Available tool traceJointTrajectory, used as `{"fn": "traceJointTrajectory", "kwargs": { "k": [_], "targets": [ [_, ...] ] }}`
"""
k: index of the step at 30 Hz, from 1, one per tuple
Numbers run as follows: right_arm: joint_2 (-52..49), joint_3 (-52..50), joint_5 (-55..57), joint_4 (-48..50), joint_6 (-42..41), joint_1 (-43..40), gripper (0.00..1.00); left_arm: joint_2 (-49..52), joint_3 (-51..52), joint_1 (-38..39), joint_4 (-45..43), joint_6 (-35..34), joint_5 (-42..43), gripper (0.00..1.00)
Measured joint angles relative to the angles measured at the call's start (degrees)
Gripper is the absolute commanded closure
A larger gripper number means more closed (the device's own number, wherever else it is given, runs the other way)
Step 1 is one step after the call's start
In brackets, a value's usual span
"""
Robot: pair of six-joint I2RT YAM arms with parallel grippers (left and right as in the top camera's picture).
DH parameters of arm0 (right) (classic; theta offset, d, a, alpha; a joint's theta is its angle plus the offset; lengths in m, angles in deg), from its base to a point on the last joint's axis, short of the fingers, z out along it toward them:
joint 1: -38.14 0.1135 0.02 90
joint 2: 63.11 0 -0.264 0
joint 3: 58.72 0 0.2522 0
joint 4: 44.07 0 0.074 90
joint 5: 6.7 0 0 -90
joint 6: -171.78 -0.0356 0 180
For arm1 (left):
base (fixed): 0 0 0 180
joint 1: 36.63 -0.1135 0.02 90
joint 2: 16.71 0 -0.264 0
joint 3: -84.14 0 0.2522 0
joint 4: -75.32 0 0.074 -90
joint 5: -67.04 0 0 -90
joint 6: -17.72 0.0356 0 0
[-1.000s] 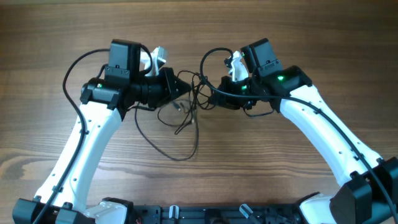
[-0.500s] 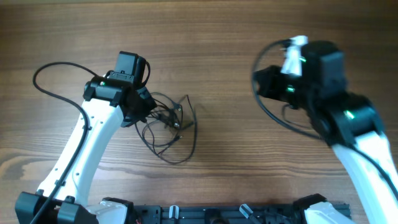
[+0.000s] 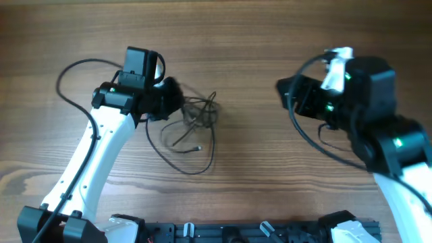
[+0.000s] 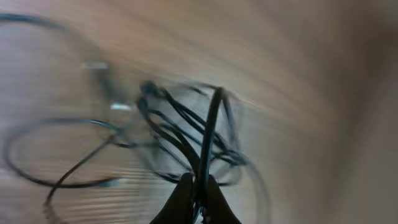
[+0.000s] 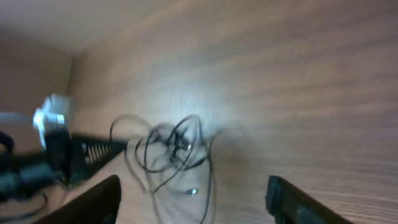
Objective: Untangle cables
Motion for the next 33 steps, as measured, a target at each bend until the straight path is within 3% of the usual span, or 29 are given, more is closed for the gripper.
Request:
{"fn": "traceJointTrajectory", "kwargs": {
  "k": [5, 9, 14, 15, 17, 18, 24, 30, 33],
  "targets": [
    [-9.4, 0.0, -14.4, -0.2, 3.8, 0.0, 0.21, 0.0, 0.0, 0.0, -6.8, 0.9, 17.2, 0.96],
    [-16.6, 0.0, -24.3, 0.0, 4.9, 0.1, 0.21, 0.0, 0.0, 0.0, -7.7, 0.4, 21.6, 0.96],
    [-22.1, 0.0, -29.2, 2.4, 5.0, 1.4, 0.22, 0.0, 0.0, 0.0, -7.7, -1.0, 23.4, 0.96],
    [-22.9, 0.0, -29.7, 3.6, 4.9, 2.3, 0.33, 0.0, 0.0, 0.0, -7.7, -1.4, 23.6, 0.96],
    [-24.5, 0.0, -30.3, 6.3, 4.6, 4.4, 0.85, 0.0, 0.0, 0.0, -8.1, -1.9, 23.8, 0.96],
    [-25.3, 0.0, -30.4, 7.5, 4.8, 5.6, 0.96, 0.0, 0.0, 0.0, -8.3, -2.1, 23.9, 0.96],
    [-27.9, 0.0, -29.5, 8.4, 2.6, 9.0, 0.96, 0.0, 0.0, 0.0, -5.7, -2.7, 20.2, 0.95],
    [-27.7, 0.0, -29.4, 9.3, 2.8, 8.7, 0.96, 0.0, 0.0, 0.9, 3.4, -3.0, 7.0, 0.95],
    [-26.6, 0.0, -29.4, 9.5, 4.1, 8.0, 0.96, 0.0, 0.0, 1.1, 8.1, -2.9, -3.9, 0.92]
  ]
}}
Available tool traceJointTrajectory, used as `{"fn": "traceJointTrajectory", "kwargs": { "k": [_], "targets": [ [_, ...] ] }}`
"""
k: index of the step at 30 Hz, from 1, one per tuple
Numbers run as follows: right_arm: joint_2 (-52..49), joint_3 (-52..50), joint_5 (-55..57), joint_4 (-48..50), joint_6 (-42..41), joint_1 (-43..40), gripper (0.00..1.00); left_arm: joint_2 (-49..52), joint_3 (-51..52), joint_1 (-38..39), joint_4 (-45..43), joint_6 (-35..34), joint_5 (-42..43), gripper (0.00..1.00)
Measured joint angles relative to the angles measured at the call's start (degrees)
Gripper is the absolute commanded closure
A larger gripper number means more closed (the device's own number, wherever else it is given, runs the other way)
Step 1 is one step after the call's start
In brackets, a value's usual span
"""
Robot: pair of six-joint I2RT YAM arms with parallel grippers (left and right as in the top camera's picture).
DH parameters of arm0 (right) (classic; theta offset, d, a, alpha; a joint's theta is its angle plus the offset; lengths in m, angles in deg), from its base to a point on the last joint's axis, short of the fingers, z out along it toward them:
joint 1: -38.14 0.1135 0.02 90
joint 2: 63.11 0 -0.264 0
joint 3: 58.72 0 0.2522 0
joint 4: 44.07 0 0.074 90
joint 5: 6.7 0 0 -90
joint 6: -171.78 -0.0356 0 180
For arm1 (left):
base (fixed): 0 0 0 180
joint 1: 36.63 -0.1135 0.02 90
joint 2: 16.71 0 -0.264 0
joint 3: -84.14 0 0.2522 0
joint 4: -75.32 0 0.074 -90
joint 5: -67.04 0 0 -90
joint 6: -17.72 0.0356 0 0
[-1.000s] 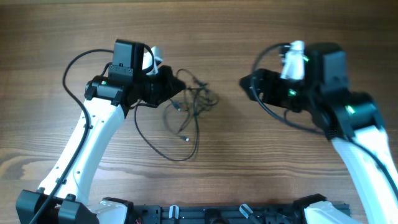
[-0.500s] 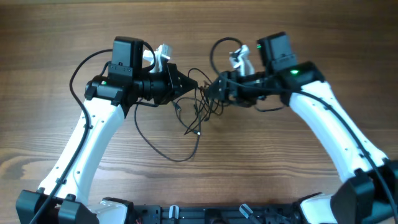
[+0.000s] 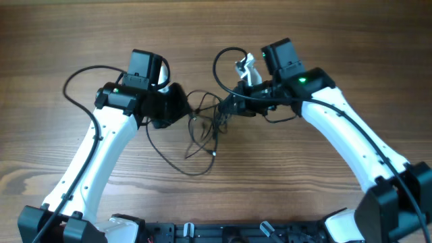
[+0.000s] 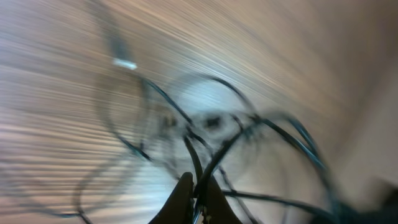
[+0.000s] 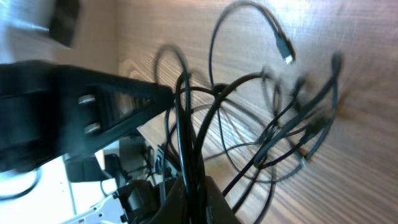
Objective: Untangle cables
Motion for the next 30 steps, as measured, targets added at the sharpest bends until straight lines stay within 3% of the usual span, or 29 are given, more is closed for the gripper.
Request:
{"fn": "traceJointTrajectory", "kwargs": {
  "k": [3, 14, 18, 23, 29, 30],
  "targets": [
    [2.9, 0.0, 0.0, 1.6, 1.1, -1.1, 0.96, 0.0, 0.0, 0.0, 1.8, 0.0, -6.6, 0.91],
    [16.7, -0.1, -2.2, 15.1, 2.3, -3.2, 0.96, -0.1, -0.7, -1.1, 3.2, -1.9, -15.8, 0.90],
    [18.8, 0.0, -3.5, 19.5, 2.1, -3.2, 0.96, 0.0, -0.6, -1.1, 3.1, -2.2, -13.7, 0.91],
    [18.8, 0.0, 2.0, 16.1, 0.1, -3.2, 0.96, 0.0, -0.6, -0.8, 3.7, -1.3, -10.0, 0.96],
    [18.7, 0.0, 16.9, 5.6, -5.0, -3.2, 0.96, 0.0, -0.5, -0.6, 5.8, -2.8, -12.3, 0.80],
    [18.6, 0.0, 18.2, 4.8, -6.8, -3.2, 0.96, 0.0, -0.4, -0.6, 4.8, -3.0, -11.7, 0.57]
  ]
}}
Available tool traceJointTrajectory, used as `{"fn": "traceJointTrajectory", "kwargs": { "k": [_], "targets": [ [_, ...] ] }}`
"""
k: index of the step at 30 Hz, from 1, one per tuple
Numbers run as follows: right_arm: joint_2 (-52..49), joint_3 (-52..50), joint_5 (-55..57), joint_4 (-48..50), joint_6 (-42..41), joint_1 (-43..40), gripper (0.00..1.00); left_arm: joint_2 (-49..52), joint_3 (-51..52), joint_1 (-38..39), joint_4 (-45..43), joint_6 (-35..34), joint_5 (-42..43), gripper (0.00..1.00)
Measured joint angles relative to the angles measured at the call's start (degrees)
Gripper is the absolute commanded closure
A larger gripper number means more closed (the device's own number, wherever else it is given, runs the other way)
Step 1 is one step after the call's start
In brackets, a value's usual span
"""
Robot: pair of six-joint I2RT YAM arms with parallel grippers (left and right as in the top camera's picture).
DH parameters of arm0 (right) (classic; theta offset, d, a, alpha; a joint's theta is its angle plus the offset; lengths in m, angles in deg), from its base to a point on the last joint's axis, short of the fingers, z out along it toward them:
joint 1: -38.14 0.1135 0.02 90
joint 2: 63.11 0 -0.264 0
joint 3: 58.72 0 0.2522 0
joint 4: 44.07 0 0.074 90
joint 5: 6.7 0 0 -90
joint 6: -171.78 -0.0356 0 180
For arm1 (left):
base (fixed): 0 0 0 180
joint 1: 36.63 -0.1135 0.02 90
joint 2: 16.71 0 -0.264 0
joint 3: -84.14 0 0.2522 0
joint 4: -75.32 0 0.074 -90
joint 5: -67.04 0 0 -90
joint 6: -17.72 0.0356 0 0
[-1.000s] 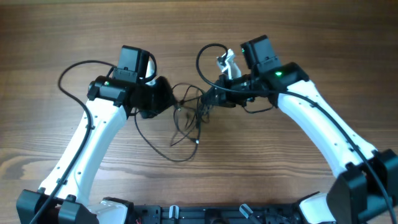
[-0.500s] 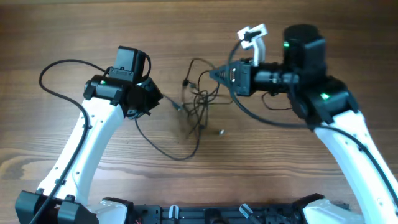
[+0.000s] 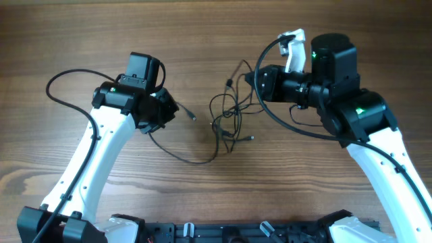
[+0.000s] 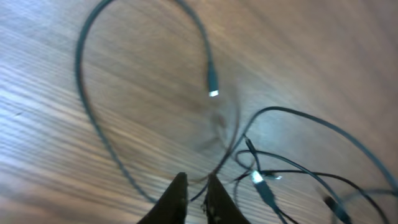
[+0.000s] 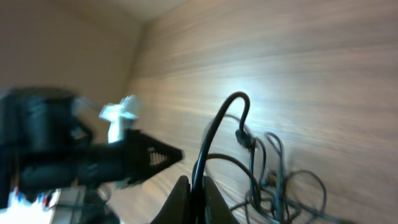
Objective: Untangle cables
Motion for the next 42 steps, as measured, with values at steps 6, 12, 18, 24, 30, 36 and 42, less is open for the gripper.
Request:
{"fn": "traceJointTrajectory", "kwargs": {
  "k": [6, 12, 18, 24, 30, 36, 42],
  "targets": [
    [-0.5, -0.2, -9.0, 14.4, -5.3, 0.1, 0.96, 0.0, 0.1, 0.0, -9.7, -0.8, 12.0, 0.12],
    [-0.4, 0.0, -21.1, 33.4, -13.0, 0.2, 0.94, 0.0, 0.1, 0.1, -9.8, -1.4, 20.8, 0.00],
    [-0.2, 0.4, -18.4, 15.3, -11.3, 0.3, 0.96, 0.0, 0.1, 0.1, -9.2, -0.8, 23.3, 0.07],
    [-0.3, 0.1, -8.4, 3.1, -10.0, 0.3, 0.96, 0.0, 0.2, 0.1, -9.2, -0.7, 24.2, 0.47],
    [-0.3, 0.1, -12.9, 11.2, -9.6, 0.3, 0.96, 0.0, 0.2, 0.0, -9.9, 0.0, 27.5, 0.48],
    [-0.3, 0.1, -17.6, 14.6, -10.2, 0.3, 0.96, 0.0, 0.2, 0.1, -10.4, 0.2, 31.8, 0.36],
    [-0.3, 0.1, -19.8, 15.2, -11.7, 0.3, 0.96, 0.0, 0.2, 1.4, -11.2, 3.9, 32.2, 0.18]
  ]
}}
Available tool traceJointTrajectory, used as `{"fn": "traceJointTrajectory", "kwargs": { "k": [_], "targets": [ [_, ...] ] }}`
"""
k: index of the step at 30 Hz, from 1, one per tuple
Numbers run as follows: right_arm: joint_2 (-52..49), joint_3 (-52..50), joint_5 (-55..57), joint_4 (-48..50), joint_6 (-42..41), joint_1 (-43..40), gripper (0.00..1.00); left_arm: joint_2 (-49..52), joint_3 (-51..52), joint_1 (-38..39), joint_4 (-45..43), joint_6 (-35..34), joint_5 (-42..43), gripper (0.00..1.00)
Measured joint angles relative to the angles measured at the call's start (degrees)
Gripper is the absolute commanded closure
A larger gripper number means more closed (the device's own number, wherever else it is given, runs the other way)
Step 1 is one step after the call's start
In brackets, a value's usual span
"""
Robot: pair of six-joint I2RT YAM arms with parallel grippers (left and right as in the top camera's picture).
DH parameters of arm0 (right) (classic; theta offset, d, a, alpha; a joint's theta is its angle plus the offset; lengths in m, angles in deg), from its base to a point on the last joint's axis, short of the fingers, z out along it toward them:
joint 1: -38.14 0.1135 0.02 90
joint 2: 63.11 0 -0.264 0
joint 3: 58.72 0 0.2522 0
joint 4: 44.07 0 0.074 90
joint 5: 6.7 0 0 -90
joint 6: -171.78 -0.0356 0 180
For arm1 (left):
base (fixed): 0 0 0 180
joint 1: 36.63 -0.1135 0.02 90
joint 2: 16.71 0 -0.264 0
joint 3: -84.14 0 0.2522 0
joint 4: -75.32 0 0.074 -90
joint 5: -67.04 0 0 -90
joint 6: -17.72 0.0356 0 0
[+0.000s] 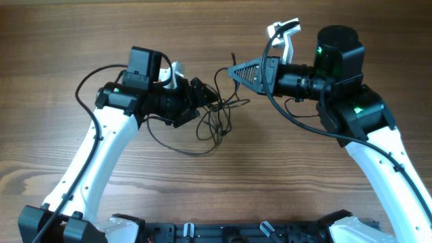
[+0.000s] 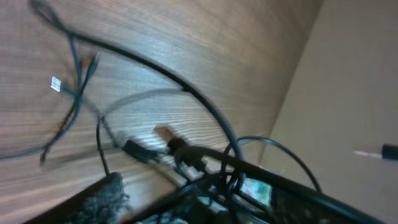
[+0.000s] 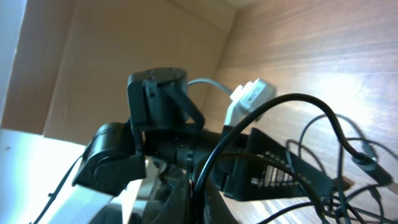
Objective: Untangle cables
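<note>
A tangle of thin black cables (image 1: 217, 121) lies mid-table, with one loop (image 1: 181, 148) trailing toward the front. My left gripper (image 1: 204, 93) is at the tangle's upper left edge. It is open, one padded finger (image 2: 107, 191) standing wide to the side, and cable strands cross between the fingers. My right gripper (image 1: 233, 69) points left at it from just to the right, raised off the wood. It is shut on a black cable (image 3: 298, 96) that arcs up from its tips (image 3: 196, 188) and drops into the tangle. The two grippers nearly meet.
Wooden table (image 1: 67, 40) all round. The left arm's own cable (image 1: 88, 77) loops out behind its wrist. The right arm's cable (image 1: 297, 118) hangs beneath its wrist. The arms' base rail (image 1: 236, 233) runs along the near edge.
My left gripper was shut left of the tangle; now it is open at the tangle's upper edge. The right gripper, still shut on its cable, has moved left and nearly meets it.
First my left gripper was shut on a cable at the tangle while the right stood open far right. Then both were shut on strands in the tangle. Then they were apart, the tangle spread between them. Now they are close together, the left one open.
</note>
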Motion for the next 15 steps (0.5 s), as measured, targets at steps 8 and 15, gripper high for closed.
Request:
{"fn": "traceJointTrajectory", "kwargs": {
  "k": [8, 15],
  "targets": [
    [0.0, 0.0, -8.5, 1.8, -2.5, 0.0, 0.96, 0.0, 0.0, 1.0, -5.2, 2.1, -4.0, 0.46],
    [0.0, 0.0, -12.7, 9.9, -5.2, 0.0, 0.96, 0.7, 0.0, 1.0, -5.4, 3.1, -5.6, 0.96]
  ]
}}
